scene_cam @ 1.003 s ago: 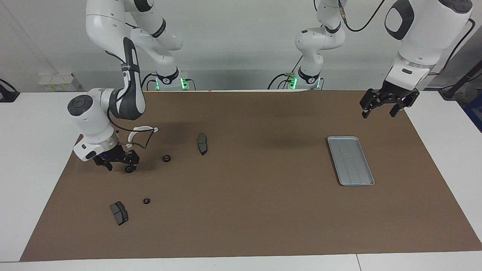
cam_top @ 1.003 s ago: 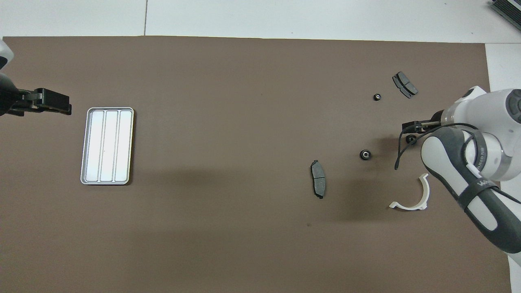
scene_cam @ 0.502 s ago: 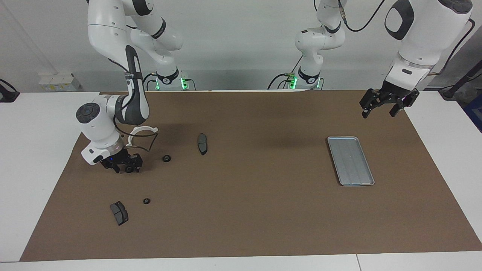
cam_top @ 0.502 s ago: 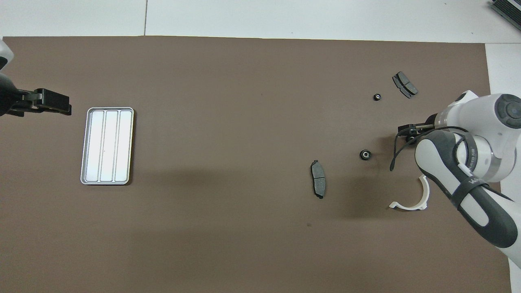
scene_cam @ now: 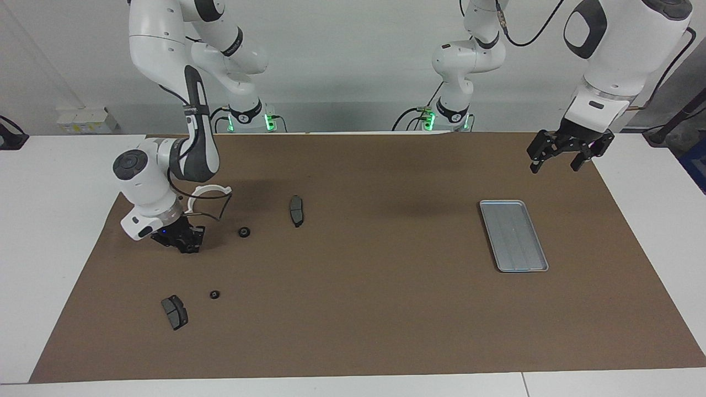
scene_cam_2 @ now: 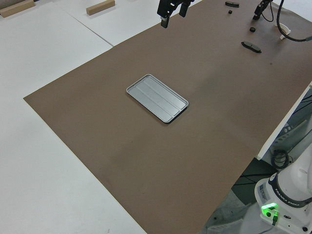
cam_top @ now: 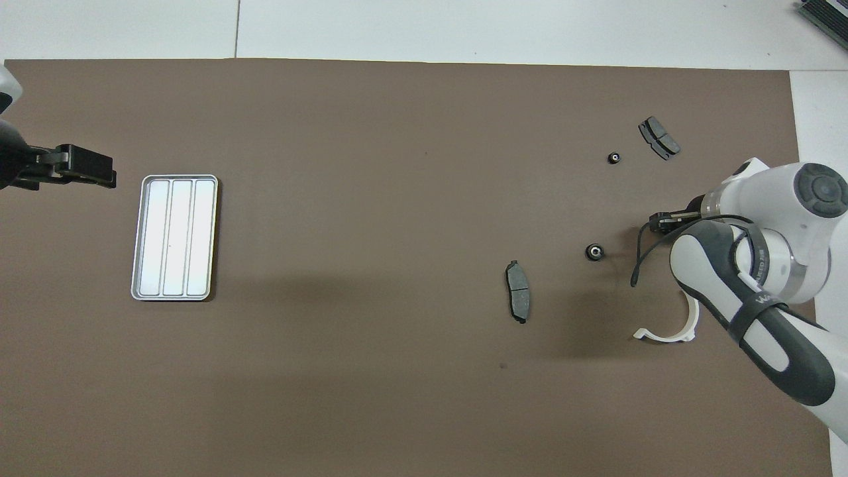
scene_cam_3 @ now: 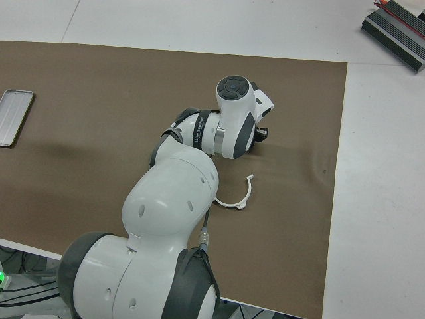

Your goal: Pick bearing gear from pile to tray

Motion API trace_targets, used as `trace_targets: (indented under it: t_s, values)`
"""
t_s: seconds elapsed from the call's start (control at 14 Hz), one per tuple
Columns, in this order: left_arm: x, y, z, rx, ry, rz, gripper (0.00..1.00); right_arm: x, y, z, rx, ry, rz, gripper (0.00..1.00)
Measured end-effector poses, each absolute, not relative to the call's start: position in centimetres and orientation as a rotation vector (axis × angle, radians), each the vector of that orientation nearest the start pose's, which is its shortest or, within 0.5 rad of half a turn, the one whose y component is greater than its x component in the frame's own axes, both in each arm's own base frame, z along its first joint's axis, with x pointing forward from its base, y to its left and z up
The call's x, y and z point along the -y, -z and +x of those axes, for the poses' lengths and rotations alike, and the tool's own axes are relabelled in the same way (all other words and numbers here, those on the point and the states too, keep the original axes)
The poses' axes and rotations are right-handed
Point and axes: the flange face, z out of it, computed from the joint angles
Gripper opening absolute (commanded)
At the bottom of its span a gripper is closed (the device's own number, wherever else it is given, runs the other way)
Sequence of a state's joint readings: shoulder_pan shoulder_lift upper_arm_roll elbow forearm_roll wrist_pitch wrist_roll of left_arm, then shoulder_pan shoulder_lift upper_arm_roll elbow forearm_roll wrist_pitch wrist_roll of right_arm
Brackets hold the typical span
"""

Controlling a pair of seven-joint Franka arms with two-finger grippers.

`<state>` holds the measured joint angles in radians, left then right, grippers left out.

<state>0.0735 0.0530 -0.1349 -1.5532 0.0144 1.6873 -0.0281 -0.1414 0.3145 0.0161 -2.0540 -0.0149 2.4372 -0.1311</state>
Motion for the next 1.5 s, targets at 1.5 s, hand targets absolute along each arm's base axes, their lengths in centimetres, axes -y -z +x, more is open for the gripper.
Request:
trace_targets:
  t_s: [1.5]
  values:
    - [3.2,-61.9,58.6,-0.055,0.201,-3.133,1.0,-29.4,-38.4,59.0,-0.176,0.232,-3.037,0.0]
